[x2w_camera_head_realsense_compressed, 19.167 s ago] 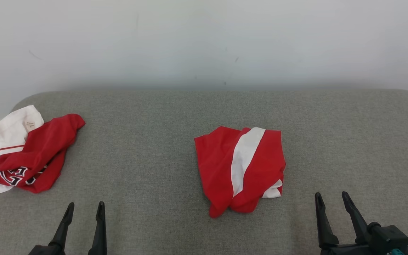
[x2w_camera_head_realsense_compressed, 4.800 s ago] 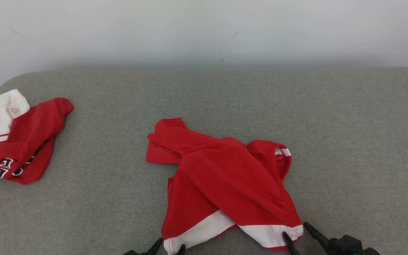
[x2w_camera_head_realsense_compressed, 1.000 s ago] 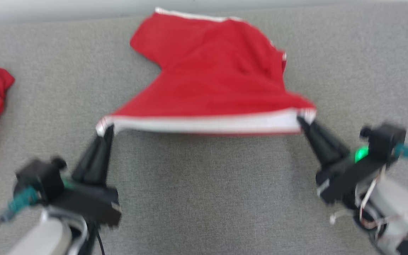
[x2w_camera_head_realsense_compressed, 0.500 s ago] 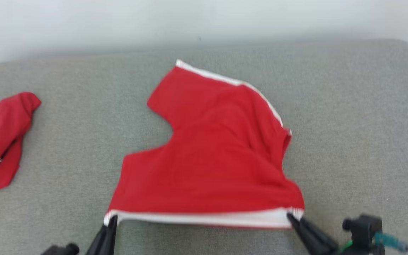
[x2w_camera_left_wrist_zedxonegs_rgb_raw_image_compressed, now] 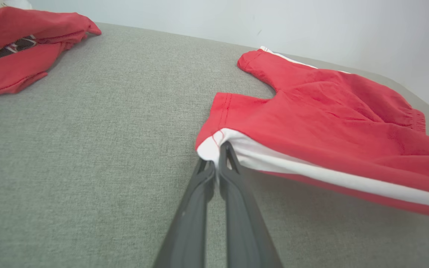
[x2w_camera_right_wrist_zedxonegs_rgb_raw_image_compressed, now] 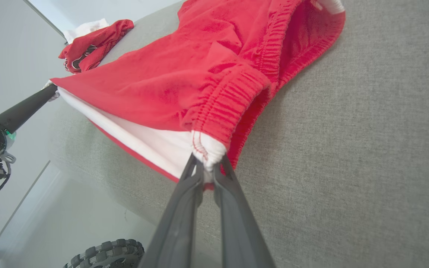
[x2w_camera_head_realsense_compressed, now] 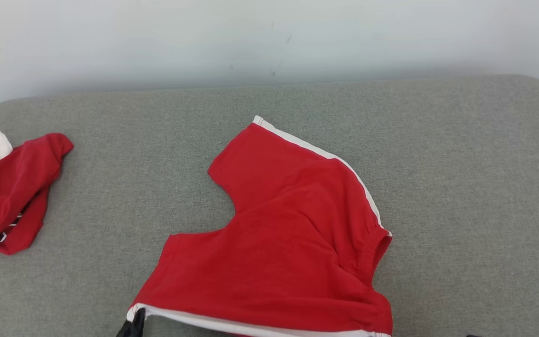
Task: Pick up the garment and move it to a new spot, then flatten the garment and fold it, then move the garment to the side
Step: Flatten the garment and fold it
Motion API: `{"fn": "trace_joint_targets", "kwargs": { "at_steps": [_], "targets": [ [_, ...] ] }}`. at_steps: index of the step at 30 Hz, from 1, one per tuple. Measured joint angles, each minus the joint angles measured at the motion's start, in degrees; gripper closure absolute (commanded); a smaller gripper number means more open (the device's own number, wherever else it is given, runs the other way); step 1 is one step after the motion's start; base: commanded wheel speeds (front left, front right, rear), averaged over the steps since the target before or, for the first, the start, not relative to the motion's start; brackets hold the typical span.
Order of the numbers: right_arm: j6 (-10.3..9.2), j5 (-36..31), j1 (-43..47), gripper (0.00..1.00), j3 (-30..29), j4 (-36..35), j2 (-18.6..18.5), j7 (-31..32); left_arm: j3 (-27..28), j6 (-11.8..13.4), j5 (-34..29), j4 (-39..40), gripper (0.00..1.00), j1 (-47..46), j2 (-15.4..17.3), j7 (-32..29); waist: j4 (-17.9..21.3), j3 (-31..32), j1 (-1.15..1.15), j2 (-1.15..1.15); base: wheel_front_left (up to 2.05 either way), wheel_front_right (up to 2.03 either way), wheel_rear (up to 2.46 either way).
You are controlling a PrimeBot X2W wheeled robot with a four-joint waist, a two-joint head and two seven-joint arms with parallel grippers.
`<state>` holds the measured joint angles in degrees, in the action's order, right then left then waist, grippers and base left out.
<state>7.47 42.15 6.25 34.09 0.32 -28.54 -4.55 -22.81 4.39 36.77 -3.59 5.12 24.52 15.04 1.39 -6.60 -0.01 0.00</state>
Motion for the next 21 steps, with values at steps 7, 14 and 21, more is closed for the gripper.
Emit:
{"fn": "trace_joint_targets", "kwargs": {
  "at_steps": [7,14,21],
  "targets": [
    [0.00,-0.6,-2.0,1.00,-3.8,-2.4,2.6,0.8,-1.8,-3.1,-5.0,1.4,1.00,-10.3,4.6,-4.3,0.7,-0.9,0.01,0.00,0.00,0.00,0.00],
    [0.00,0.2,-8.8,1.00,-5.9,-1.0,5.5,0.0,-3.9,-8.7,-7.5,0.4,1.00,-27.9,7.7,-12.6,2.5,-3.5,0.01,0.00,0.00,0.00,0.00],
    [0.00,0.4,-16.4,1.00,-5.9,3.0,8.1,-2.4,-6.7,-11.0,-8.1,-5.3,1.00,-42.0,8.3,-17.8,4.7,-7.7,0.02,0.01,0.00,0.00,0.00]
  ]
}}
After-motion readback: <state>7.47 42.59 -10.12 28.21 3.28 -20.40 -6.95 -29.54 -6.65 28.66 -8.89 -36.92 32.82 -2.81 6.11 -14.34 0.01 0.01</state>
